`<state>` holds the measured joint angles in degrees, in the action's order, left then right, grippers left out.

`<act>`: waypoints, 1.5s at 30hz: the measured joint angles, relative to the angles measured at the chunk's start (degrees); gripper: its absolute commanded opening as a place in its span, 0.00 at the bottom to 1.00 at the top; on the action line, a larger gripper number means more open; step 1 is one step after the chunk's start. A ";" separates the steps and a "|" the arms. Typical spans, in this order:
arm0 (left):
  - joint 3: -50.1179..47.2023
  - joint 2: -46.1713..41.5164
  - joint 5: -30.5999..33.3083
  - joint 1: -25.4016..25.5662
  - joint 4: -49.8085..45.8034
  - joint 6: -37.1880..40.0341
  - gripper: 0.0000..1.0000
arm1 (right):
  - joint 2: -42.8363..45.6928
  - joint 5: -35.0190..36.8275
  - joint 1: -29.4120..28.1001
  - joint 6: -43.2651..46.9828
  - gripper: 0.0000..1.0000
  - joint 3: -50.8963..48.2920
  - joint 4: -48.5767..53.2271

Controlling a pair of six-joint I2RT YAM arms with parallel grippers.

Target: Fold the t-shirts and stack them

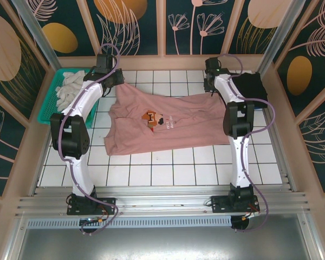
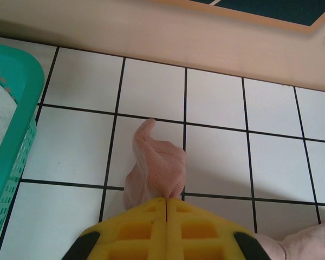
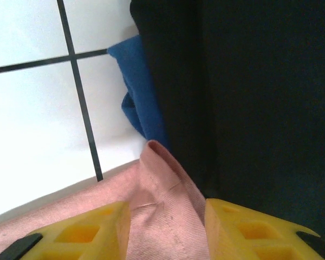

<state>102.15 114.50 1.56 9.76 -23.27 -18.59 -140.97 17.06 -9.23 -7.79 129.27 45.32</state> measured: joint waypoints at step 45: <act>5.22 1.73 0.90 -0.02 -2.86 0.39 0.00 | 1.75 0.68 -1.36 0.20 0.00 -0.09 0.15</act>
<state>107.37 116.22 2.46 9.74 -26.13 -18.20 -139.22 17.74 -10.59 -7.60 129.19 45.47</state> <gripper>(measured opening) 0.046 0.046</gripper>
